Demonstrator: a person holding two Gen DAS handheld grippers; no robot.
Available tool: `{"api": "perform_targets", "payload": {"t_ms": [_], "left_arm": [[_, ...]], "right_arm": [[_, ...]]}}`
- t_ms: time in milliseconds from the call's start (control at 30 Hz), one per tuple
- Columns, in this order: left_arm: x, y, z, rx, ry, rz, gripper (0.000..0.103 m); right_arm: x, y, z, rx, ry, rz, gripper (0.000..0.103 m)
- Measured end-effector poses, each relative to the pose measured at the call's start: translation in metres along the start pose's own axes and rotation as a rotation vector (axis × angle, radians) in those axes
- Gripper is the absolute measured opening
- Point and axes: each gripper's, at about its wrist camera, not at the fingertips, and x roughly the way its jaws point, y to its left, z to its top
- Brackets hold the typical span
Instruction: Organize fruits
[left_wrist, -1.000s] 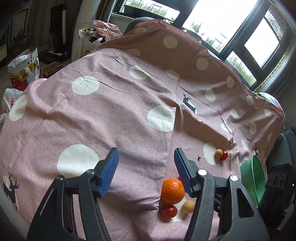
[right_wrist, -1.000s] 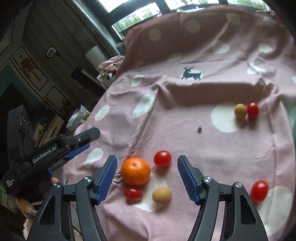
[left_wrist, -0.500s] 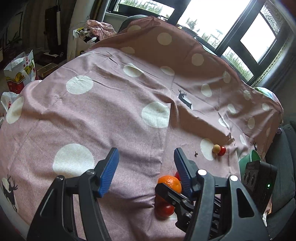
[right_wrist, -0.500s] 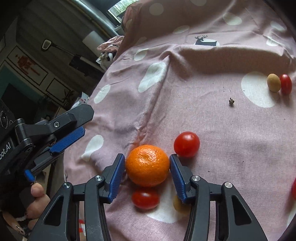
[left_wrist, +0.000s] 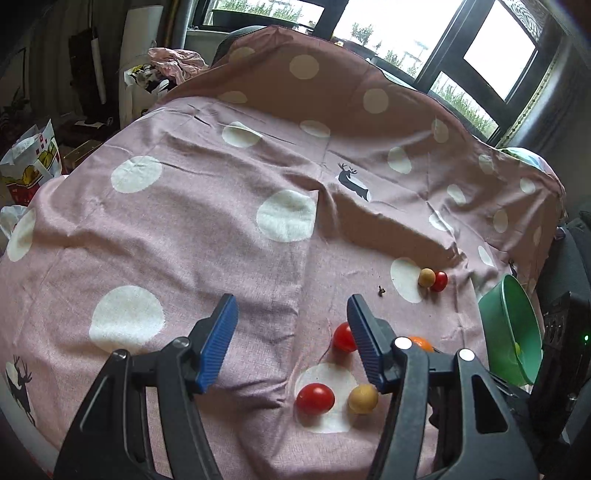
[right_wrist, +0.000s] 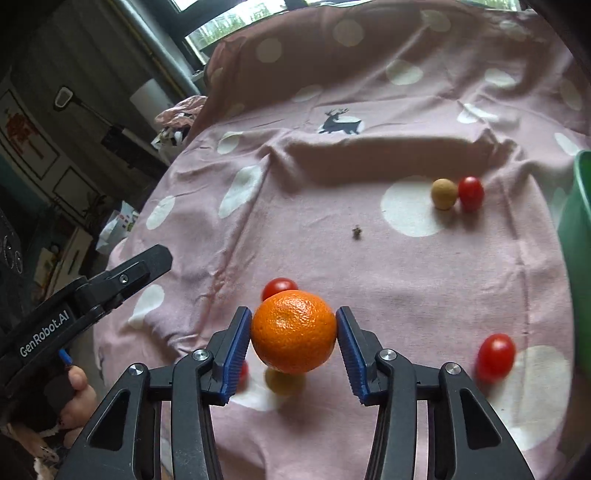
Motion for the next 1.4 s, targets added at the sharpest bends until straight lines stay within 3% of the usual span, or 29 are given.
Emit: {"api": "perform_targets", "payload": {"t_ms": [67,200,533,933,1400], "left_arm": [[0.003,-0.009,-0.003,0.032,0.009,0.016,0.06],[0.011,-0.027,-0.011,0.097,0.03,0.049,0.059],[0.022,-0.051,-0.023,0.172,0.065,0.051,0.059],[0.035,-0.083,-0.042,0.246,0.155,-0.074,0.055],[0.056,-0.111,-0.061,0.265,0.266,-0.219,0.051]], "right_arm": [[0.001,-0.013,0.0,0.022,0.019,-0.055,0.049],[0.007,-0.031,0.0,0.054,0.067,-0.083,0.049],[-0.005,-0.044,0.001,0.107,0.056,-0.007,0.049],[-0.031,-0.079,0.008,0.256,-0.031,0.088,0.052],[-0.006,-0.075,0.007,0.267,0.05,0.154,0.052]]}}
